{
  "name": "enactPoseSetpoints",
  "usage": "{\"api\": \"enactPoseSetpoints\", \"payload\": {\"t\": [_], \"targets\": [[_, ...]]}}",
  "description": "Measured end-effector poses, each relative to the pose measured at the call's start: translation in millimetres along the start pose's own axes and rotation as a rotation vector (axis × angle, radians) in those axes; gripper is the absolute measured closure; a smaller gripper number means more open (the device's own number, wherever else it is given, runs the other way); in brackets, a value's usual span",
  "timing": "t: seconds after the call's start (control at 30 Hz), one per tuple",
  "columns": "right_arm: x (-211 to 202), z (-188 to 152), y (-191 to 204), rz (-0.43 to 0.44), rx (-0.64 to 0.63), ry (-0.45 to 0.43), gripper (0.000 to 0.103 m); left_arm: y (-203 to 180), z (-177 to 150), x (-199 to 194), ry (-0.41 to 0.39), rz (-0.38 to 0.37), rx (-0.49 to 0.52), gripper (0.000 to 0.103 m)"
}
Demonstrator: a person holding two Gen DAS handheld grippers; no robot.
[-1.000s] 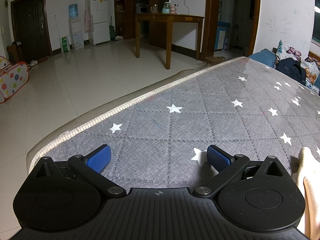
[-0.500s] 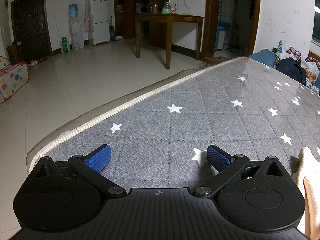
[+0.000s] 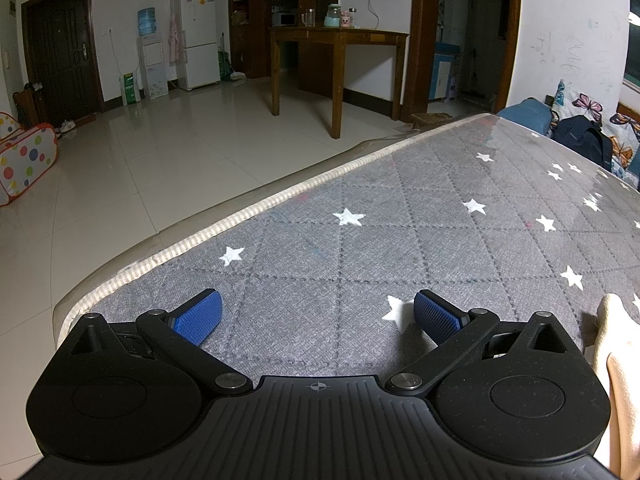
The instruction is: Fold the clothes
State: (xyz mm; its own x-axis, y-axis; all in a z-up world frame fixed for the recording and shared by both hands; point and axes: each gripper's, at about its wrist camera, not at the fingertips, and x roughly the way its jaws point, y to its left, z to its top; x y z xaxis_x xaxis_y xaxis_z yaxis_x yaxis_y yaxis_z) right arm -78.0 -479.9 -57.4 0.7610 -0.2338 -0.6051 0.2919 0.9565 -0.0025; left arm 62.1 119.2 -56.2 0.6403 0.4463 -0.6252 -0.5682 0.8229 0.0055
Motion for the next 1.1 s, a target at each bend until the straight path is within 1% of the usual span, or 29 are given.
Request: {"api": "enactPoseSetpoints", "payload": {"t": [0.57, 0.67, 0.7, 0.83, 0.87, 0.93, 0.97, 1.0, 1.03, 1.07, 1.1], "targets": [[0.1, -0.2, -0.4, -0.001, -0.001, 0.001, 0.0, 0.7, -1.1, -0.5, 0.0, 0.0, -0.001, 0.001], [0.1, -0.2, -0.3, -0.001, -0.001, 0.001, 0.0, 2.6, -2.4, -1.6, 0.004, -0.016, 0.019, 0.002], [0.0, -0.2, -0.3, -0.001, -0.001, 0.001, 0.0, 1.3, -2.9, -4.9, -0.005, -0.044, 0.036, 0.002], [0.1, -0.1, -0.2, -0.002, -0.001, 0.001, 0.0, -7.1, -4.1, -17.1, -0.033, -0.081, 0.085, 0.002], [0.2, -0.1, -0.2, -0.002, -0.001, 0.001, 0.0, -10.4, -4.1, -22.3, -0.016, -0.142, 0.081, 0.003], [0.3, -0.1, -0.4, -0.002, -0.002, 0.001, 0.0, -10.5, -4.5, -25.7, 0.001, -0.19, 0.071, 0.005], [0.3, -0.1, -0.5, -0.002, -0.002, 0.001, 0.0, -13.9, -6.0, -30.9, 0.023, -0.265, 0.053, 0.008], [0.3, -0.1, -0.6, -0.002, -0.002, 0.001, 0.0, -15.0, -6.7, -32.4, 0.03, -0.289, 0.05, 0.013], [0.3, -0.1, -0.8, -0.002, -0.002, 0.001, 0.0, -16.2, -7.4, -34.0, 0.038, -0.313, 0.047, 0.015], [0.4, -0.1, -0.7, -0.002, -0.002, 0.001, 0.0, -21.4, -8.8, -36.1, 0.068, -0.383, 0.047, 0.018], [0.3, -0.1, -0.3, -0.002, -0.002, 0.001, 0.0, -24.4, -10.0, -37.7, 0.082, -0.414, 0.051, 0.021]]}}
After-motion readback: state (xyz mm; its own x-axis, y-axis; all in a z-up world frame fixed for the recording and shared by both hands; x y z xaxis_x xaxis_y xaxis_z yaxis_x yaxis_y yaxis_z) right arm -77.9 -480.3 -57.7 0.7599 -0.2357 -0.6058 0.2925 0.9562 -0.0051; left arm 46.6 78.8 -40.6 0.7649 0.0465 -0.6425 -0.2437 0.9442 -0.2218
